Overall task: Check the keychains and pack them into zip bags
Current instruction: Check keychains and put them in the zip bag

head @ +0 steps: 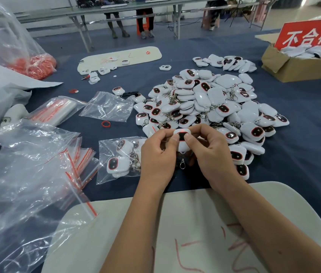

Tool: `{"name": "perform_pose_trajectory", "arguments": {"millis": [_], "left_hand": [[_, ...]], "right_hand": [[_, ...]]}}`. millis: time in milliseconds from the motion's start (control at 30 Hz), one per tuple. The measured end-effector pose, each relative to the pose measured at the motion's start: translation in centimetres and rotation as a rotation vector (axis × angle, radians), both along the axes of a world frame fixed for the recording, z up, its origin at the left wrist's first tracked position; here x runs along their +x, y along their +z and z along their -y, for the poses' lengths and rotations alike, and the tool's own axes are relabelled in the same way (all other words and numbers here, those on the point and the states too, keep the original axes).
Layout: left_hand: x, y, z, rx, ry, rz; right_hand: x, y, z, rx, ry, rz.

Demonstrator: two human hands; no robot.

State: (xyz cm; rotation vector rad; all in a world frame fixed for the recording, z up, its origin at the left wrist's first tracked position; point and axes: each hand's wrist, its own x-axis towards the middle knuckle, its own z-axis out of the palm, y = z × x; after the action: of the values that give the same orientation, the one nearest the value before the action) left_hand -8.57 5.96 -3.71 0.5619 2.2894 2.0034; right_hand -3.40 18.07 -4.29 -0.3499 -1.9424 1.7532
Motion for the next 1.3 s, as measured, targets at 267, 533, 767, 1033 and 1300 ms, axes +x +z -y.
{"name": "perform_pose_trajectory", "arguments": {"millis": [267,533,767,1033,1300], "left_hand": [[-0.2,-0.1,-0.2,0.05,0.107,-0.041],[0.0,-0.1,-0.4,0.028,0.158,-0.098],[-0.2,-0.5,0.1,-0.289,0.418,-0.239],[0.0,-0.4,0.3,-0.445,0.482,-0.212],[0.1,-0.1,0.2,-0.523,0.469,-0.193]], "right_hand": [[-0.1,-0.2,-0.1,-0.003,0.042,-0.006],[-0.3,-0.7,-0.1,0.025,0.024,-0.015],[-0.3,-0.8,-0.1,0.041,-0.001,0.018],[-0.3,-0.8,-0.1,0.027,0.008,0.017],[-0.4,-1.0,-0.2,0.041,-0.009,-0.028]]}}
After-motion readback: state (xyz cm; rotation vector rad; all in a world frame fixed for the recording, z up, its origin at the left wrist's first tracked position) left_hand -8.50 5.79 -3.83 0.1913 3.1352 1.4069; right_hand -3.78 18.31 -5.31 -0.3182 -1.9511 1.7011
